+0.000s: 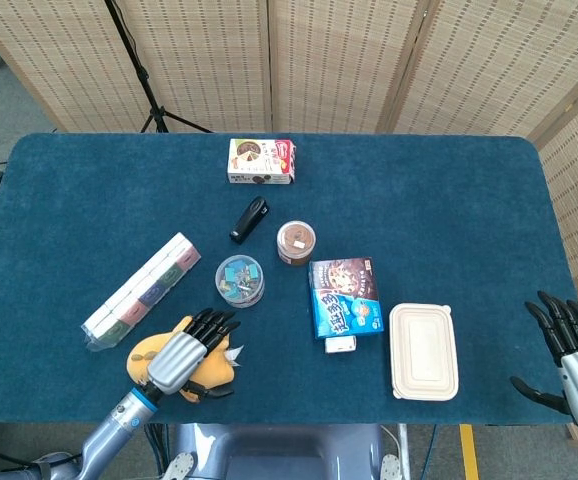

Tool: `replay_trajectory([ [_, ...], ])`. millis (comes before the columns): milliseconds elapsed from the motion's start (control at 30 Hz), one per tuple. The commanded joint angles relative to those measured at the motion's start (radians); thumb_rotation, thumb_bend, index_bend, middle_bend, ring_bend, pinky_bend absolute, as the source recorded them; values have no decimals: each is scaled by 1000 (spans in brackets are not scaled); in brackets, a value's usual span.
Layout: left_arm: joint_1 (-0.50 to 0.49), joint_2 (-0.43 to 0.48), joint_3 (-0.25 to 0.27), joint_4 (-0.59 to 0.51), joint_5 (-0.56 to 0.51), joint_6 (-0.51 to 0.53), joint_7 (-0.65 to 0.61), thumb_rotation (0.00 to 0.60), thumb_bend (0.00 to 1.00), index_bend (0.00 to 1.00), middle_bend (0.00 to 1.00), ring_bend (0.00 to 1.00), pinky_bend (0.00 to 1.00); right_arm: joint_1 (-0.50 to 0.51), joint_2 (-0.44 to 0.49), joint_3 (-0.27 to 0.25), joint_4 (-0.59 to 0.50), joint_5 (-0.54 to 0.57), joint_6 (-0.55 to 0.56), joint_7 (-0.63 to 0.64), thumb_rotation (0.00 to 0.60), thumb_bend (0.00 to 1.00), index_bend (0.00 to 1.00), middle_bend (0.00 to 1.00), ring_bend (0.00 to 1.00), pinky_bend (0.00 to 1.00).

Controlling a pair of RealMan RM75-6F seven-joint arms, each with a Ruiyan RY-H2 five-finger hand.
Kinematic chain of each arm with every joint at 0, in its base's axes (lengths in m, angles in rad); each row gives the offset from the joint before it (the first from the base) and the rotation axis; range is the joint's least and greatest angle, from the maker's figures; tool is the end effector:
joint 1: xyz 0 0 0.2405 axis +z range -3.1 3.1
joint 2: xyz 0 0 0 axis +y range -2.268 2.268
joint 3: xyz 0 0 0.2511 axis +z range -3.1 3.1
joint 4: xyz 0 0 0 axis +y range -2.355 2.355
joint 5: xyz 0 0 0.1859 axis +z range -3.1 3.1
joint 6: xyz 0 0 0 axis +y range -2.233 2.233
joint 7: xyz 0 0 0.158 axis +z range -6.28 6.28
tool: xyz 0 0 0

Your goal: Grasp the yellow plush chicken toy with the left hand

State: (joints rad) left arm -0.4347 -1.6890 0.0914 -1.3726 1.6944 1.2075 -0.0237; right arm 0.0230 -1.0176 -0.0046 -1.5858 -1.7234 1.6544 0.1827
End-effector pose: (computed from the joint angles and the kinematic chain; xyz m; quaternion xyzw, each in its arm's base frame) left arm -0.1737 0.2173 -0.0441 -0.7509 -0.3989 -0.4514 0.2706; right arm -0.2784 -0.1613 0.2113 0.6187 -0.3495 0.4579 0.5342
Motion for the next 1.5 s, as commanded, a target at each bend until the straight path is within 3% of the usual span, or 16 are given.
replay_trajectory([
  [33, -15, 3, -15, -26, -14, -23, 30, 100, 0, 0, 0, 0, 0, -1, 0, -1, -1, -2, 2, -2, 600, 0, 0, 0, 0, 0],
  [567, -68, 8, -69, -129, -62, -80, 119, 101, 0, 0, 0, 0, 0, -1, -4, -3, -2, -6, 0, -17, 600, 0, 0, 0, 0, 0],
  [900, -55, 155, -34, -233, 14, 4, 85, 100, 0, 0, 0, 0, 0, -3, -3, -2, -4, -5, 4, -15, 600, 0, 0, 0, 0, 0],
  [1133, -7, 220, 32, -172, 52, 77, -29, 100, 0, 0, 0, 0, 0, -2, -4, -3, -8, -8, 1, -19, 600, 0, 0, 0, 0, 0],
  [1500, 22, 136, 49, -19, 10, 40, -78, 101, 0, 0, 0, 0, 0, 1, -5, -1, -2, 2, -5, -12, 600, 0, 0, 0, 0, 0],
])
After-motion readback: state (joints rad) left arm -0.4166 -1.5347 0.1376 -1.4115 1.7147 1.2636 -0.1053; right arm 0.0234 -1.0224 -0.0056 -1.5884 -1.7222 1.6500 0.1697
